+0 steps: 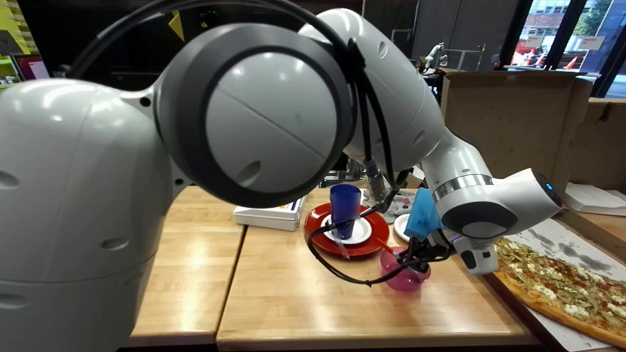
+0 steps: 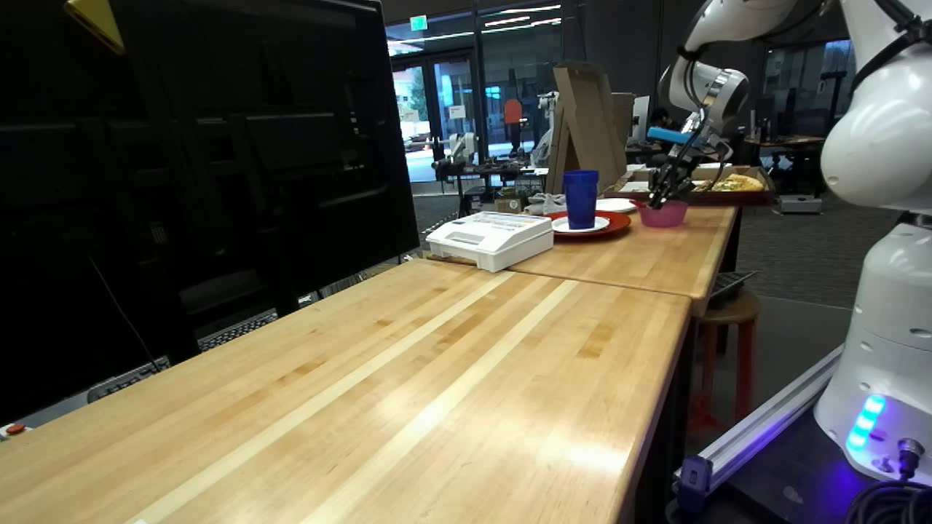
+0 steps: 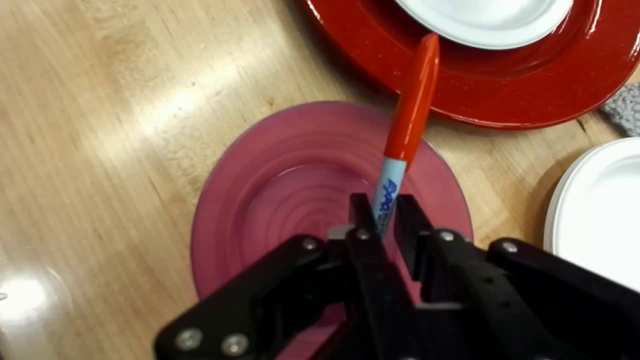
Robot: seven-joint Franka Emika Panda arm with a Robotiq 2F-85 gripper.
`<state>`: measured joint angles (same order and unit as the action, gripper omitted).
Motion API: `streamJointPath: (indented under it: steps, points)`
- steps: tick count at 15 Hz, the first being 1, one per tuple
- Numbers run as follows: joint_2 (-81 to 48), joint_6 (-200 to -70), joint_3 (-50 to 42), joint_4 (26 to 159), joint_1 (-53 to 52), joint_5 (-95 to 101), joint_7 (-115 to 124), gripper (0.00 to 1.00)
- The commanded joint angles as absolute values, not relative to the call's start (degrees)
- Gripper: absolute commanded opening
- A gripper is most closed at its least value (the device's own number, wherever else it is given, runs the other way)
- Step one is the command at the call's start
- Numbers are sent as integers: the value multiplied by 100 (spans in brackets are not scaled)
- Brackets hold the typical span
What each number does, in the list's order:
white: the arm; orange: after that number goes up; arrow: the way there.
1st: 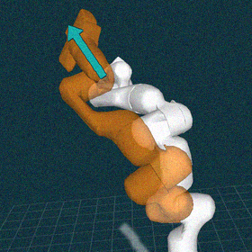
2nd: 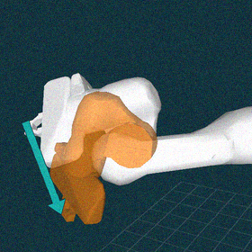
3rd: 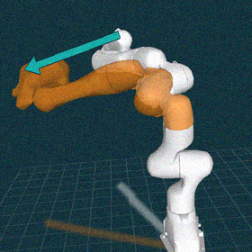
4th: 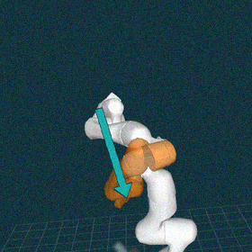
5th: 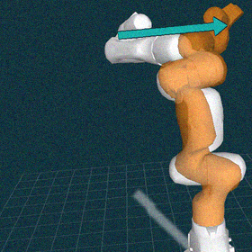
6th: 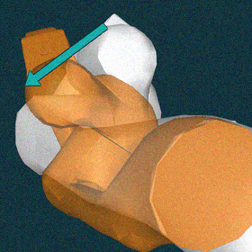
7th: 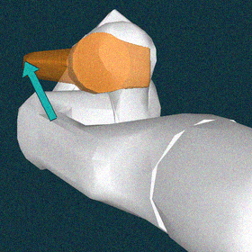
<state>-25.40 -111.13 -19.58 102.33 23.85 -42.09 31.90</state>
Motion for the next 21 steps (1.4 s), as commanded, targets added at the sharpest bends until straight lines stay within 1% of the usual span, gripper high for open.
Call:
streamJointPath:
  steps: [1, 2, 3, 13, 21]
  points:
    - [-2557, -10930, -1942, 10114, 2470, -4275, 3185, 0]
    - [-2542, -10939, -1944, 10126, 2466, -4274, 3184, 3]
    - [-2537, -10941, -1945, 10123, 2466, -4275, 3185, 3]
    - [-2397, -10524, -1986, 10159, 2506, -4287, 3228, 3]
    - [-2235, -10465, -2010, 10187, 2572, -4361, 3177, 3]
